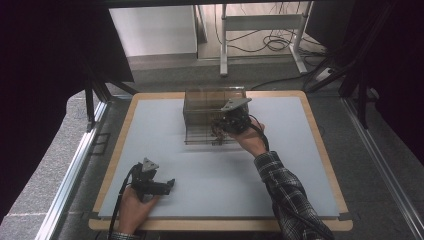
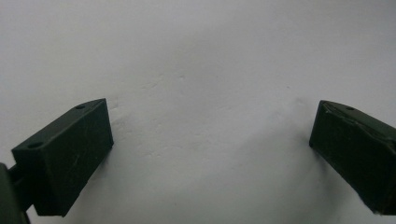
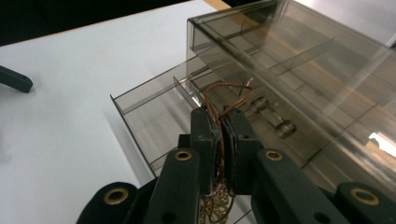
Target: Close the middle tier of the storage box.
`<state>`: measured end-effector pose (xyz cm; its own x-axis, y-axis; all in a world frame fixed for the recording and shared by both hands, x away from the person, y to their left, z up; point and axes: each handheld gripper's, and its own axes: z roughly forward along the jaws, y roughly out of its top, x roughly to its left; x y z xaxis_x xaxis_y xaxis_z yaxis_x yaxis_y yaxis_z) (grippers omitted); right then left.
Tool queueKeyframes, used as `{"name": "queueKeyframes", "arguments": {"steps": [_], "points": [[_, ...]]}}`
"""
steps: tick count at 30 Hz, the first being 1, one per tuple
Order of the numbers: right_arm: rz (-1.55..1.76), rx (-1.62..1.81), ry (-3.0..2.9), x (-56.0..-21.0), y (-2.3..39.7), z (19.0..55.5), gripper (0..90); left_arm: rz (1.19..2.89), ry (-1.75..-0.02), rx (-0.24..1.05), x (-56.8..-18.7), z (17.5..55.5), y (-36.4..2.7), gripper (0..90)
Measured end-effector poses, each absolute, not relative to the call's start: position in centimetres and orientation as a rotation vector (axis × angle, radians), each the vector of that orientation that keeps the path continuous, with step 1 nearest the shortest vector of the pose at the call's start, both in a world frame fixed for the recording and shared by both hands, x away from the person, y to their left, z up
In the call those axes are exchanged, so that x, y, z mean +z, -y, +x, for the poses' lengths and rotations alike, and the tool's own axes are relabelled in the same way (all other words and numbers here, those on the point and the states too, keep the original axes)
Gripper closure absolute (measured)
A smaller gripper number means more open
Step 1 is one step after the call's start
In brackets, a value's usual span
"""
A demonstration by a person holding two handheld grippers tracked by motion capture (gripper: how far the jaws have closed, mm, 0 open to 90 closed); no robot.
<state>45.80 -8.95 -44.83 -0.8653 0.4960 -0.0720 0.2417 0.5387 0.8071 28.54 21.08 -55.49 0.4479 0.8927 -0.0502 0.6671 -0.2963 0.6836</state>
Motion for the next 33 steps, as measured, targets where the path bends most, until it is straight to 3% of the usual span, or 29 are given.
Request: {"name": "queueKeyframes", "arguments": {"steps": [33], "points": [[0.659,1.116,-2.540,-49.0,9.2,46.7,81.6,2.056,-1.303,0.455,-55.5,28.5,-21.0,0.0]]}}
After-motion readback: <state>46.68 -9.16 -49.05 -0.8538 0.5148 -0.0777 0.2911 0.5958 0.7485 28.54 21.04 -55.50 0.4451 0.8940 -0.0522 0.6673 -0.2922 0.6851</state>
